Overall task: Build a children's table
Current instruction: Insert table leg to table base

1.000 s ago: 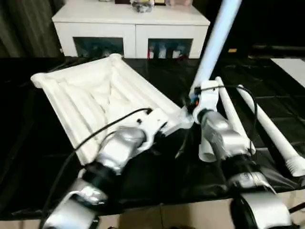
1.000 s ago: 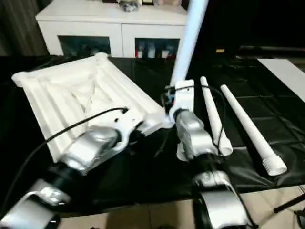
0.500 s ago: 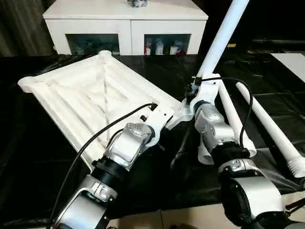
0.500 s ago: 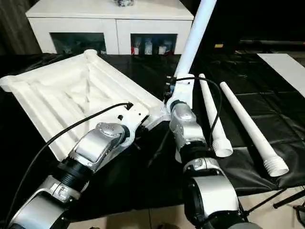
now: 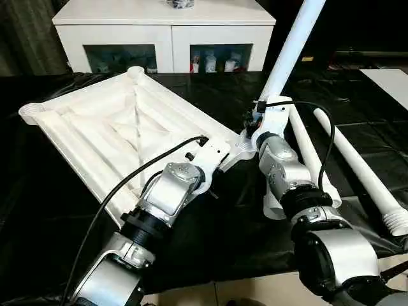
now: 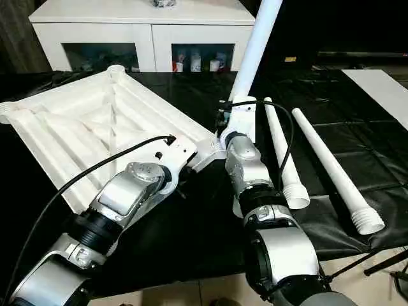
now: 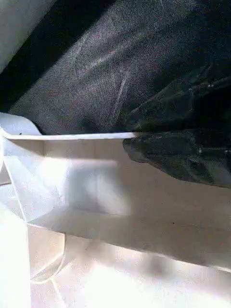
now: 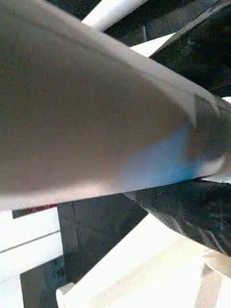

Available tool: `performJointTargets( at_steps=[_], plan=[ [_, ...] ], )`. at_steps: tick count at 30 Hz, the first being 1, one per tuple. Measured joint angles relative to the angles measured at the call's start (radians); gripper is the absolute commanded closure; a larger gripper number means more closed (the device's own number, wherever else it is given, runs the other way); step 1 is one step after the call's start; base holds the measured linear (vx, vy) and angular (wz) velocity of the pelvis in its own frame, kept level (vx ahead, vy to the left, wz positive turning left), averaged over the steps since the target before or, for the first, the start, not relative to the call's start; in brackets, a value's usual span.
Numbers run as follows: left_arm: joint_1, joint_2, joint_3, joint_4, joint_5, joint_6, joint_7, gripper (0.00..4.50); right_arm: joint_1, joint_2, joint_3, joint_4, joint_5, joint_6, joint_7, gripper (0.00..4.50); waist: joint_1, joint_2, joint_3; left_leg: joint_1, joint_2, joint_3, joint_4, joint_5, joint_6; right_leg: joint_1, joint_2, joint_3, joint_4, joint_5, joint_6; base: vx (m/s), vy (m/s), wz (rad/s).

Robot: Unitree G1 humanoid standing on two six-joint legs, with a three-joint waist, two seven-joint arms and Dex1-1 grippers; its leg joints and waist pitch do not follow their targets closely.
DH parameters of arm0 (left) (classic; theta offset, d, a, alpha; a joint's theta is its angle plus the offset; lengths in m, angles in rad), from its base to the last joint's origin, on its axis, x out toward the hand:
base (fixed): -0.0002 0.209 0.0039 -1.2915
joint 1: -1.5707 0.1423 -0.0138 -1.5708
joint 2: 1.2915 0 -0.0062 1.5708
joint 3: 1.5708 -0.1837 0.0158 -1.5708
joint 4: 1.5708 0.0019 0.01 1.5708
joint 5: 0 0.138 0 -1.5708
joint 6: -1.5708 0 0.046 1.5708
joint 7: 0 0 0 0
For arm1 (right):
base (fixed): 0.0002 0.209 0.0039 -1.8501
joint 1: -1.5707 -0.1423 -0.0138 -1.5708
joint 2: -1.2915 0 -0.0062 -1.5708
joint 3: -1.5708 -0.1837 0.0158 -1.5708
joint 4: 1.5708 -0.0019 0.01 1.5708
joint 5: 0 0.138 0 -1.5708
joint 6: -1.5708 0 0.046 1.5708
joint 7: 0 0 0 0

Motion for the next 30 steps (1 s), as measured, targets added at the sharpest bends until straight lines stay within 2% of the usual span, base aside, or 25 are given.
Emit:
performJointTargets(
  at_steps=[3,5,8,9,10,13,19,30],
  plan=[
    [0.0,0.002,0.0,-0.003,-0.001,0.0,0.0,4.5,-0.005,0.001,-0.001,0.02,0.0,0.007,0.017,1.94,-0.001,0.0,0.0,0.0,0.0,0.0,0.0,0.0,0.0,0.0,0.0,0.0,0.0,0.0,0.0,0.0,0.0,0.0],
    [0.0,0.005,0.0,-0.009,-0.003,0.001,-0.001,4.5,0.016,0.001,0.0,0.054,-0.002,0.005,0.022,1.61,0.0,0.002,0.002,-0.005,0.0,0.0,0.0,0.0,0.0,-0.004,0.0,0.0,0.0,0.0,0.0,0.0,0.0,0.0],
    [-0.002,0.007,0.0,-0.016,-0.006,0.001,-0.003,4.5,0.011,0.0,0.001,0.058,-0.005,0.009,0.03,1.5,0.005,0.003,0.002,-0.01,0.0,0.001,0.0,0.0,0.0,-0.01,0.0,0.0,0.002,0.002,-0.002,0.0,0.0,0.0],
    [-0.004,0.007,0.0,-0.017,-0.006,0.001,-0.003,4.5,0.011,0.0,0.003,0.058,-0.01,0.01,0.035,1.43,0.006,0.003,0.002,-0.012,0.001,0.002,0.0,0.001,0.001,-0.012,0.0,0.0,0.002,0.002,-0.002,0.0,0.0,0.0],
    [-0.006,0.007,0.001,-0.017,-0.006,0.001,-0.003,4.5,0.011,0.0,0.003,0.058,-0.016,0.009,0.036,1.17,0.008,0.003,0.002,-0.013,0.001,0.003,0.001,0.001,0.001,-0.014,0.0,0.0,0.002,0.002,-0.002,0.0,0.0,0.0],
    [-0.011,0.01,0.002,-0.017,-0.006,0.0,-0.003,4.5,0.008,0.0,0.008,0.058,-0.026,0.007,0.047,1.02,0.014,0.003,0.002,-0.015,0.003,0.006,0.001,0.003,0.006,-0.016,0.0,0.0,0.002,0.002,-0.002,0.0,0.0,0.0],
    [-0.012,0.019,0.013,-0.017,-0.007,0.0,-0.004,4.5,0.007,-0.002,0.033,0.055,-0.041,-0.006,0.069,1.02,0.018,0.003,0.002,-0.016,0.005,0.01,0.001,0.004,0.006,-0.018,0.0,0.0,0.002,0.002,-0.002,0.0,0.0,0.0],
    [-0.012,0.026,0.016,-0.017,-0.007,-0.001,-0.015,4.5,0.007,-0.001,0.035,0.038,-0.042,-0.021,0.112,1.87,0.021,0.003,0.002,-0.015,0.006,0.012,0.003,0.004,0.006,-0.019,0.0,0.001,0.006,0.002,-0.002,0.0,0.0,0.0]
  ],
)
